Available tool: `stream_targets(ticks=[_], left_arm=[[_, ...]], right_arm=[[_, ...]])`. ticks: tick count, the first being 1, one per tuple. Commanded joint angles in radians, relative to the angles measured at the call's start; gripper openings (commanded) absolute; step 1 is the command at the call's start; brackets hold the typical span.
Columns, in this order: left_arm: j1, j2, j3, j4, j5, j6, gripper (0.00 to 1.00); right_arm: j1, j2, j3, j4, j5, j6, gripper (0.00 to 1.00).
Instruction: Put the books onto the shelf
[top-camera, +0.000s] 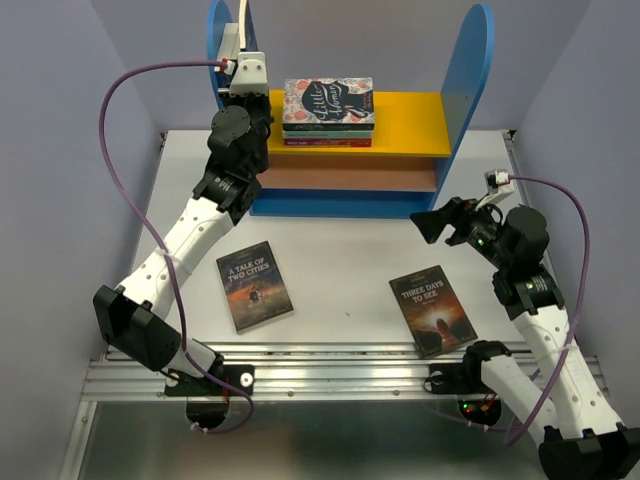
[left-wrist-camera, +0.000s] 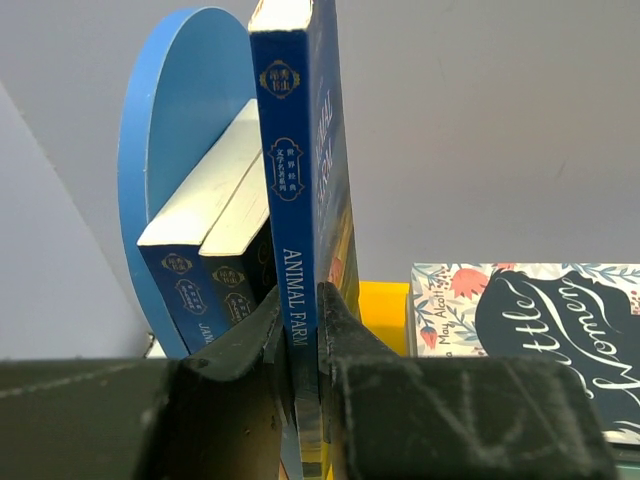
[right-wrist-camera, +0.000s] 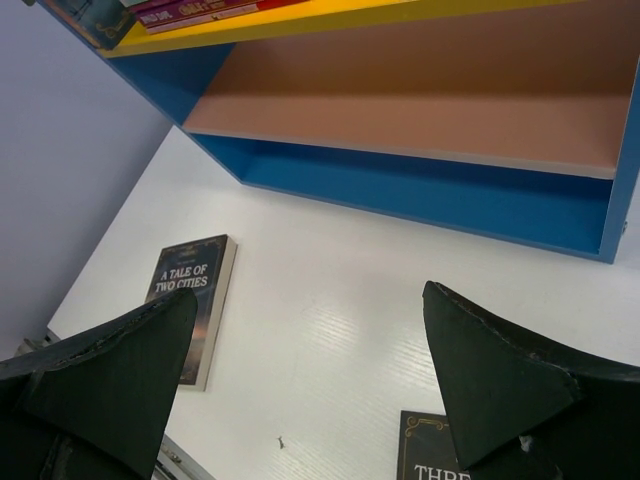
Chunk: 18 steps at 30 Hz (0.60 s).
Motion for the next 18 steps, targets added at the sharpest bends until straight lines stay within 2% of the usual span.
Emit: stream_targets(ticks=[1, 18], left_arm=[[0.008, -0.026, -0.015, 0.143, -0.016, -0.022, 0.00], [0.011, 0.020, -0.113, 0.273, -0.068, -0.037, 0.00]], right_arm=[[0.008, -0.021, 0.050, 0.011, 0.016, -0.023, 1.00], [0.008, -0.006, 0.050, -0.001, -0.030, -0.028, 1.00]])
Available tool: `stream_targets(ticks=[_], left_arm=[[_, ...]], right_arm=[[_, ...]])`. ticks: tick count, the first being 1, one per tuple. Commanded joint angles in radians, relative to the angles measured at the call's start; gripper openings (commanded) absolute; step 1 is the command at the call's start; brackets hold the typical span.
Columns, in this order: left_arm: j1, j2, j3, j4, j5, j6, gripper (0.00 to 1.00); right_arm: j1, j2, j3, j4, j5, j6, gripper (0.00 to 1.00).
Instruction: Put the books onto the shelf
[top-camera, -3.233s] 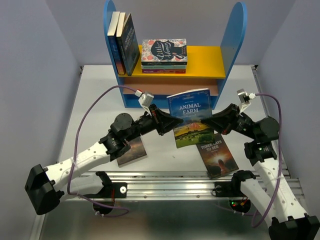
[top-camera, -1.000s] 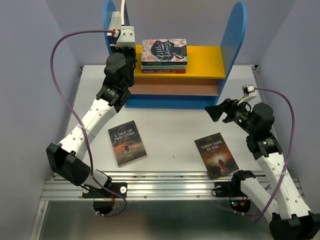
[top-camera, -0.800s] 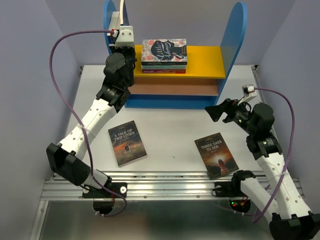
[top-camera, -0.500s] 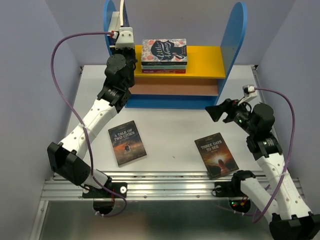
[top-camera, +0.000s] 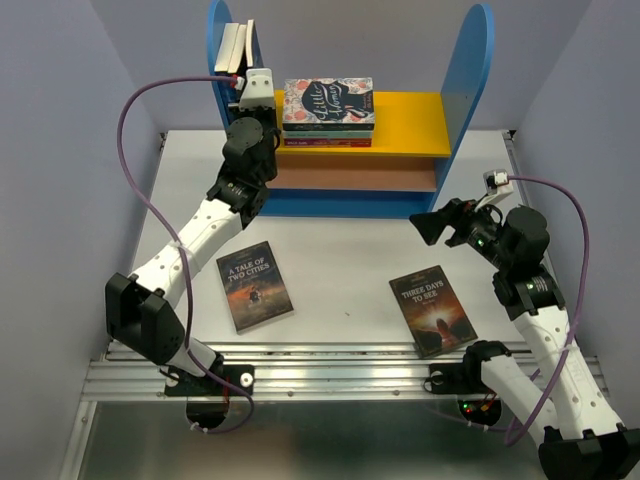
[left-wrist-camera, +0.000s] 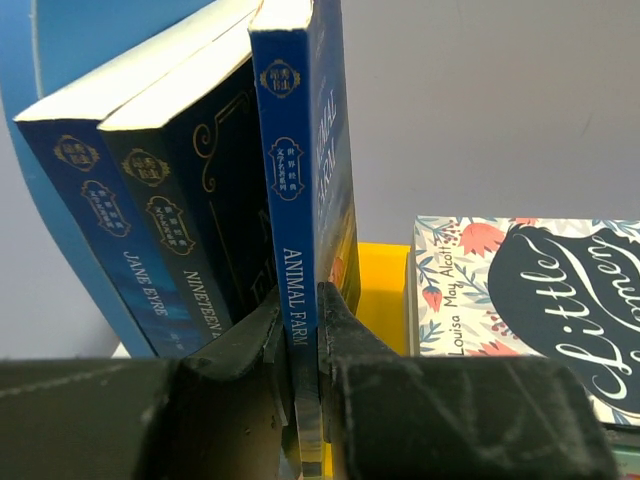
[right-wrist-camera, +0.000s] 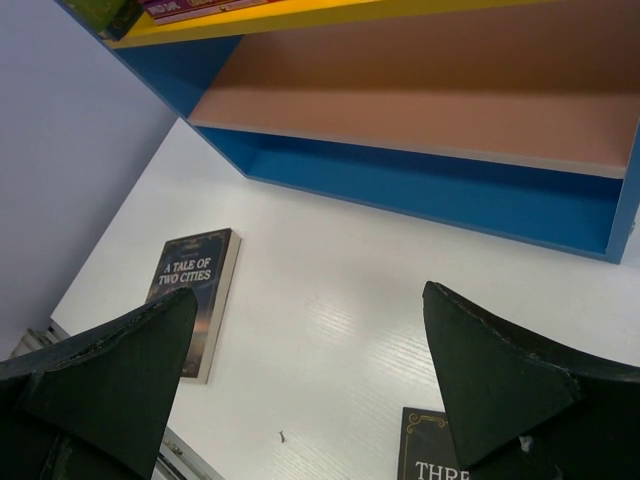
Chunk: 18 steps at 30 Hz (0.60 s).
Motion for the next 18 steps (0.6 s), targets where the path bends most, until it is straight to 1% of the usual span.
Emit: stream_targets(ticks=[1, 11, 17, 18], left_arm=[[0.011, 0.006, 0.009, 0.183, -0.034, 0.011, 0.00], [0.014, 0.059, 0.026, 0.203, -0.084, 0.025, 0.00], [0.014, 0.048, 0.025, 0.185, -0.098, 0.005, 0.00], [0.014, 0.043, 0.029, 0.169, -0.101, 0.002, 0.03]], right_arm=[[0.008, -0.002, 0.049, 0.006, -0.015, -0.018, 1.00], [0.008, 0.004, 0.047, 0.005, -0.015, -0.023, 1.00], [0.008, 0.004, 0.046, 0.006, -0.018, -0.023, 1.00], [0.008, 0.004, 0.047, 0.006, -0.018, -0.023, 1.00]])
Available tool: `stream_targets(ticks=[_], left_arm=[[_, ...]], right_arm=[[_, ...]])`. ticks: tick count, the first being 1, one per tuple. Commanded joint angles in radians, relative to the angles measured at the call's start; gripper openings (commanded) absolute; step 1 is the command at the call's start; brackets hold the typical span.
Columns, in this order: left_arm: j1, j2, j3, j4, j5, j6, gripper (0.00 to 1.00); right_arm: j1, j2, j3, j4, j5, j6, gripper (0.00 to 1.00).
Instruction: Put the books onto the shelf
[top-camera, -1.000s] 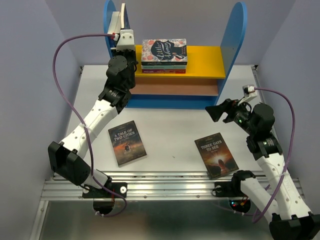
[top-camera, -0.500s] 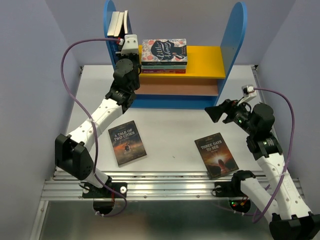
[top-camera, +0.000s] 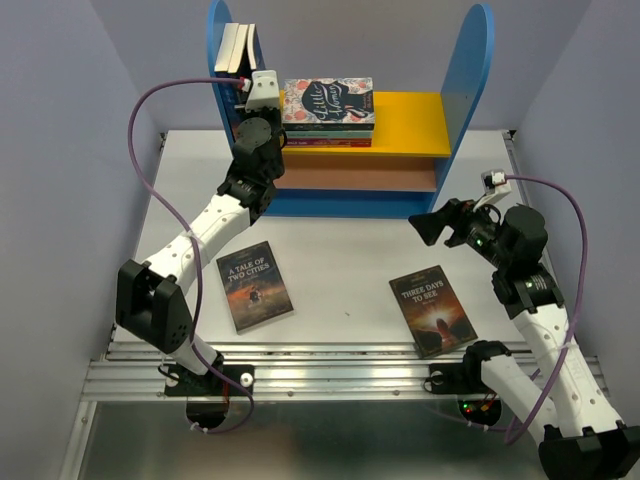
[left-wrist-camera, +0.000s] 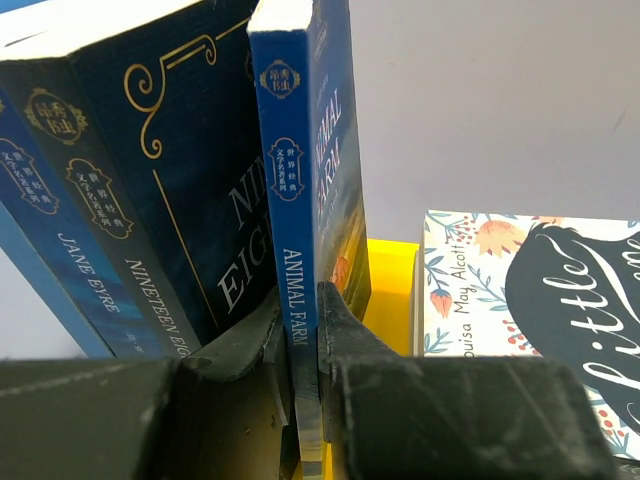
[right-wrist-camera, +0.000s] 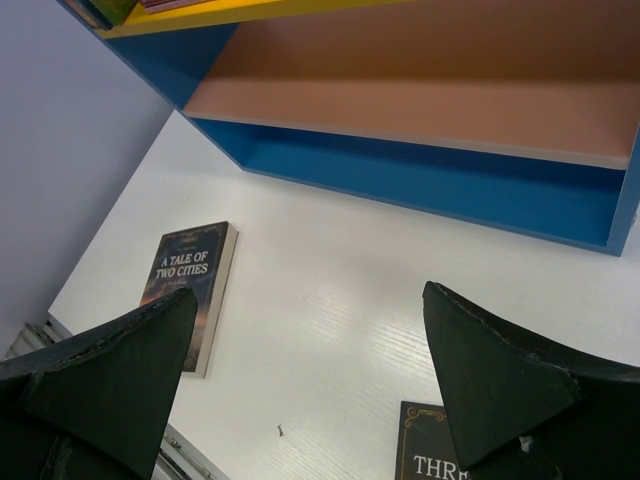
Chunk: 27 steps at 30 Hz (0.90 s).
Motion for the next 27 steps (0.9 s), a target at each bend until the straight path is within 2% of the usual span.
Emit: stream_targets(ticks=[1, 2, 5, 9, 19, 27], left_arm=[[0.011, -0.037, 0.033, 0.078, -0.052, -0.005, 0.06], [0.011, -0.037, 0.039, 0.066, -0.053, -0.011, 0.11], [0.013, -0.045, 0.041, 0.052, -0.056, -0.025, 0.12], [0.011, -0.045, 0.042, 0.045, -0.069, -0.034, 0.29], [0.011, -0.069, 0.022, 0.034, -0.079, -0.060, 0.34], [0.011, -0.097, 0.009, 0.019, -0.078, -0.094, 0.49]], right_arm=[[0.008, -0.007, 0.047, 0.015, -0.014, -0.015, 1.00], [0.008, -0.005, 0.046, 0.015, -0.014, -0.015, 1.00], [0.008, -0.004, 0.043, 0.017, -0.014, -0.014, 1.00], [0.008, -0.005, 0.044, 0.017, -0.020, -0.014, 1.00], [0.008, 0.010, 0.043, 0.015, -0.020, -0.012, 1.00], [0.008, 0.011, 0.044, 0.015, -0.026, -0.011, 1.00]])
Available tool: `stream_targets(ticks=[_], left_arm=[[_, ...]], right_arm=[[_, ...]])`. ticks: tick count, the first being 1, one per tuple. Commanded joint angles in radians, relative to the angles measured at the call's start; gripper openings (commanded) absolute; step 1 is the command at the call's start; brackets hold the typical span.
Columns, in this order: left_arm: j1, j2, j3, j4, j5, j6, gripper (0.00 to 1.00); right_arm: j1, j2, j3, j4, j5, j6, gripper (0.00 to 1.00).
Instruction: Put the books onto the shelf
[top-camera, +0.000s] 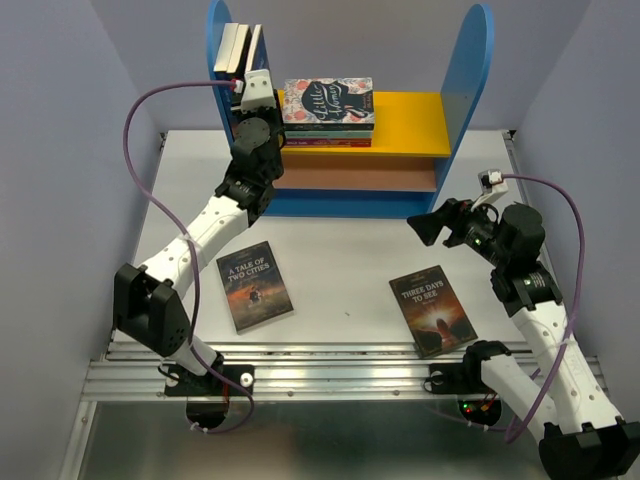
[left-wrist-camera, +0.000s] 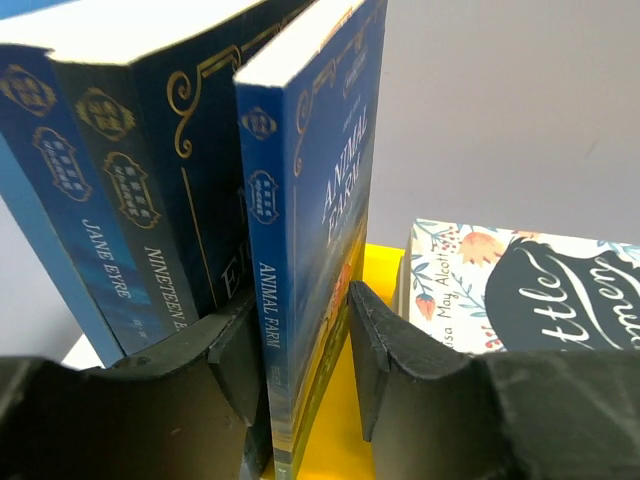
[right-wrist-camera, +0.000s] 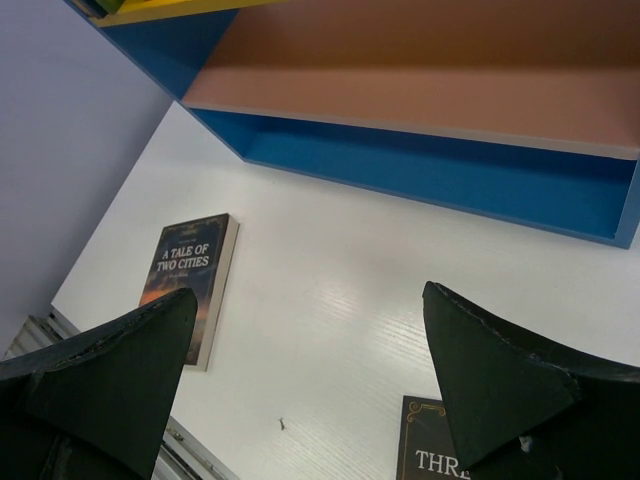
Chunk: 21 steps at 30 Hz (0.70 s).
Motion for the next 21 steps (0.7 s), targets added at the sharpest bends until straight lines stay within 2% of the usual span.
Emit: stream_targets(ticks=[1, 10, 11, 12, 14, 17, 18, 21], left_arm=[[0.014, -0.089, 0.004, 0.030, -0.047, -0.030, 0.50], [0.012, -0.168, -0.029, -0.051, -0.032, -0.140, 0.51], [0.011, -0.183, -0.027, -0.062, -0.035, -0.148, 0.53], [0.011, -0.192, -0.027, -0.092, -0.040, -0.180, 0.63], [0.009, -0.224, -0.024, -0.126, -0.038, -0.201, 0.71], [0.005, -0.278, -0.010, -0.239, -0.047, -0.278, 0.99], [0.002, -0.295, -0.003, -0.305, -0.034, -0.302, 0.99], [-0.003, -0.419, -0.053, -0.338, 0.053, -0.385, 0.99]], right_arm=[[0.008, -0.007, 0.044, 0.019, -0.014, -0.011, 1.00], [0.008, -0.010, 0.044, 0.022, -0.030, -0.008, 1.00], [0.008, -0.010, 0.044, 0.021, -0.031, -0.008, 1.00], [0.008, -0.010, 0.043, 0.022, -0.031, -0.008, 1.00], [0.008, -0.010, 0.044, 0.022, -0.031, -0.008, 1.00], [0.008, -0.008, 0.043, 0.021, -0.031, -0.005, 1.00], [0.008, -0.007, 0.044, 0.021, -0.033, -0.005, 1.00], [0.008, 0.000, 0.046, 0.021, -0.040, -0.003, 1.00]])
